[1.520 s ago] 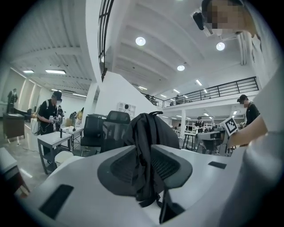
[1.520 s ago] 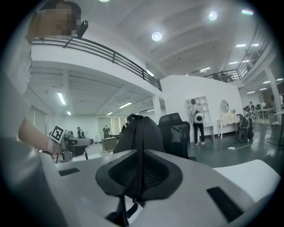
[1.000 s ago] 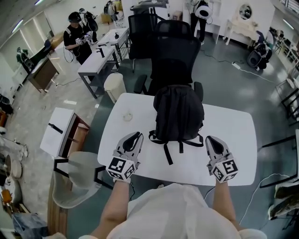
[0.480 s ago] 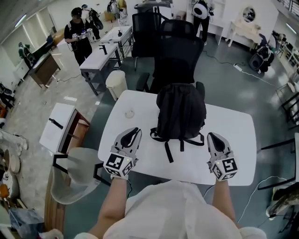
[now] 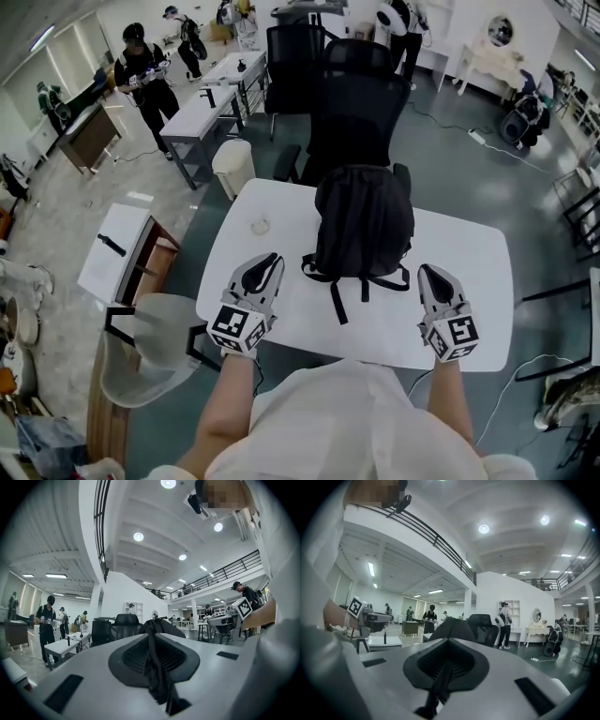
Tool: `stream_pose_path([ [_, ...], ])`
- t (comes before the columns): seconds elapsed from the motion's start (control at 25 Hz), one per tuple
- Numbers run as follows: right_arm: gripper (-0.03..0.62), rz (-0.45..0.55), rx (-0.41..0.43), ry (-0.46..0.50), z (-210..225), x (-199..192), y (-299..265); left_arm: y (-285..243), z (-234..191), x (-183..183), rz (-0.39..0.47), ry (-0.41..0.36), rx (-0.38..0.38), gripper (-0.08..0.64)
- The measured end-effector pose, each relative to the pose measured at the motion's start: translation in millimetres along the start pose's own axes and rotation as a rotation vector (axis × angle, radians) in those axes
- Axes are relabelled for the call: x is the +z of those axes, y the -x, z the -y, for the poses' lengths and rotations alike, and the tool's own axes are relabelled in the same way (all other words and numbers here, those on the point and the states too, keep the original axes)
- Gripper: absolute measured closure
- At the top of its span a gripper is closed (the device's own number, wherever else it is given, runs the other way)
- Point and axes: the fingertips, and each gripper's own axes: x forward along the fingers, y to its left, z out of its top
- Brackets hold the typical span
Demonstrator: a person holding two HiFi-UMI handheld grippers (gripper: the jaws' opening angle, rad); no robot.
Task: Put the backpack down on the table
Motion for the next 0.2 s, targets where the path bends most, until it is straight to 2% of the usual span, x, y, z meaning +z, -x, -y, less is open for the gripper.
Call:
stream_pose_path([
  [0.2,0.575,-0.001,0.0,-0.003,0.2,-4.6,-0.6,-0.7,-0.4,-2.8,0.0,-0.001,0.005,0.502],
])
